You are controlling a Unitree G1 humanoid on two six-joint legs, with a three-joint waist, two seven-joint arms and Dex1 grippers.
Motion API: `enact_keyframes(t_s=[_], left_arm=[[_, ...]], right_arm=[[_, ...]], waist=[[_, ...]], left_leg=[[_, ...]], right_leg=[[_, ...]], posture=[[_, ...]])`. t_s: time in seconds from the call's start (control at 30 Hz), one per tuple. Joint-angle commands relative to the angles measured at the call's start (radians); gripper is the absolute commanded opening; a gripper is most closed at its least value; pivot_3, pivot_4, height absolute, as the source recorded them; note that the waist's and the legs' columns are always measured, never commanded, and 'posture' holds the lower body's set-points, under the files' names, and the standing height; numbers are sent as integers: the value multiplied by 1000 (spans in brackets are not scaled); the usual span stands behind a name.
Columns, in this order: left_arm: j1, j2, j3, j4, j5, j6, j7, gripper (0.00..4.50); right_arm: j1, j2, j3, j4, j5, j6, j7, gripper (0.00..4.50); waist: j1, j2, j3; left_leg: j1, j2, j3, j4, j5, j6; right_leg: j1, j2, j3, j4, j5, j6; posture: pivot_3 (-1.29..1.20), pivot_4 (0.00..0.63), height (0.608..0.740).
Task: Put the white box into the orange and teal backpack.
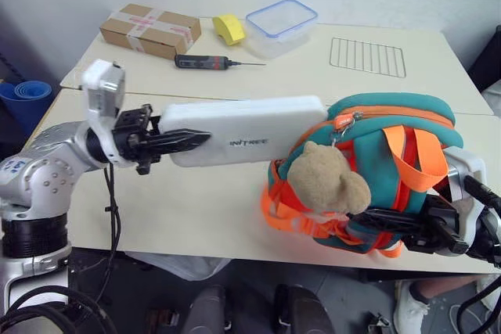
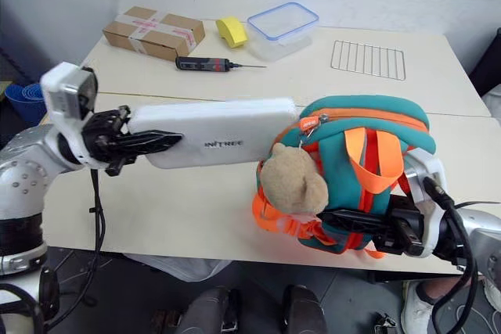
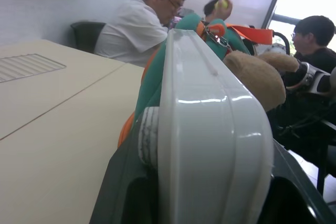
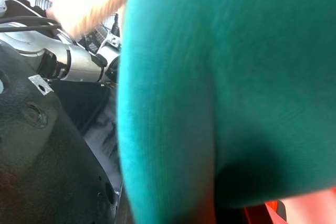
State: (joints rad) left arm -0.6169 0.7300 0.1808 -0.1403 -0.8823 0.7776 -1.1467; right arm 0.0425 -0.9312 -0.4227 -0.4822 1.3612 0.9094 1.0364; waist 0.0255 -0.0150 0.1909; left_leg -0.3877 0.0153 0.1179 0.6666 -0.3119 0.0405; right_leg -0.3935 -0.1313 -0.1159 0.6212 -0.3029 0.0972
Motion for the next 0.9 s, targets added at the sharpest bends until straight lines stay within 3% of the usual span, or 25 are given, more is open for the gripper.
enact_keyframes(t_s=[0.03,0.17,0.3,0.4,0.67,0.9], left_arm=[[-67,17,-127,7,127,-82,-58,1451],[-211,-73,-241,69,225,-81,11,1451],[-315,-132,-387,80,308,-52,-22,1451],[-328,-149,-419,92,342,-112,-79,1451],[-267,-112,-246,188,311,-202,-131,1451],[-307,-29,-66,263,148,-47,-203,1451]], right_arm=[[-21,15,5,-11,2,-14,5,21],[-35,30,25,-16,2,-12,-12,21],[-48,40,41,-15,-4,-11,-20,21],[-51,45,46,-20,-5,-15,-25,21],[-19,54,26,-43,5,-19,-48,21],[4,49,20,-50,1,-23,-44,21]], waist=[[0,0,0],[10,-1,0],[16,-1,0],[15,-1,0],[3,-1,0],[-5,-1,0]], left_leg=[[0,0,0,0,0,0],[0,-1,0,1,0,1],[-2,-2,-1,2,1,2],[-2,-2,-1,1,0,3],[-2,-1,-1,4,1,3],[-3,1,-1,4,1,2]], right_leg=[[0,0,0,0,0,0],[0,1,0,-1,0,0],[1,1,-1,-1,2,3],[1,2,-1,-1,2,3],[1,-1,-1,-1,2,3],[0,0,-1,0,2,3]], posture=[[0,150,740],[0,150,740],[0,150,740],[0,150,740],[0,150,740],[0,150,740]])
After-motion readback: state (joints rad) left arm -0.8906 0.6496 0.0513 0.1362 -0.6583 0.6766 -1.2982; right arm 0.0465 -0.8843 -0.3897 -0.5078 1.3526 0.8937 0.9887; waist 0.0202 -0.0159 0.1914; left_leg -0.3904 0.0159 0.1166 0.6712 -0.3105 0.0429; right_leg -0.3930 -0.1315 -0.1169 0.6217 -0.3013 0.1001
